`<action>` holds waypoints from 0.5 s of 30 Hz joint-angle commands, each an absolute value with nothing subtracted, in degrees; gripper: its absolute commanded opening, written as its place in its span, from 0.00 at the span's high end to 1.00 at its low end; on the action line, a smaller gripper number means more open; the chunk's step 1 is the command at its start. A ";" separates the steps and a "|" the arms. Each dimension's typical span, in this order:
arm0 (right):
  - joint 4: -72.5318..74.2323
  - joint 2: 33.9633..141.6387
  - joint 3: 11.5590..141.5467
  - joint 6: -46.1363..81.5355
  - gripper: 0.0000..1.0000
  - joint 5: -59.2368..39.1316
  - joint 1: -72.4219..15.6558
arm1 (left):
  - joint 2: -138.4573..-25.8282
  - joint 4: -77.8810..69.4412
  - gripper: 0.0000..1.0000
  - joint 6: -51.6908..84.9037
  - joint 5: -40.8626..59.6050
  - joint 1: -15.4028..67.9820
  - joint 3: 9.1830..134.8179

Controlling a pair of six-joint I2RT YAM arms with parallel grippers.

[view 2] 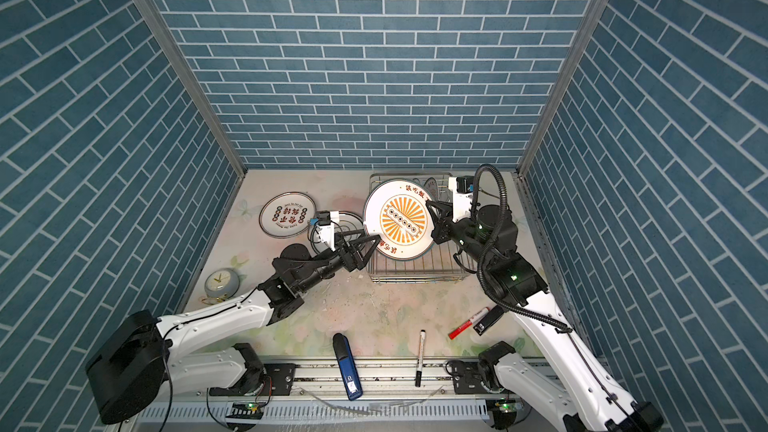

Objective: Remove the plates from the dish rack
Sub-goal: 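Bring the plate toward the left gripper and close the left gripper on its rim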

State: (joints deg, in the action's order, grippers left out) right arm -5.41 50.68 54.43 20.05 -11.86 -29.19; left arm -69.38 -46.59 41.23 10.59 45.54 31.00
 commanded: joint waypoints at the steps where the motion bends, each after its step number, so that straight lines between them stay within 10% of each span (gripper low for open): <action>1: 1.51 48.80 53.53 24.16 1.00 -17.04 -28.78 | -69.95 -49.50 0.18 42.35 9.75 45.97 30.50; 15: 2.46 47.98 50.65 20.19 1.00 -8.20 -28.80 | -74.39 -48.16 0.82 44.35 10.41 46.05 33.70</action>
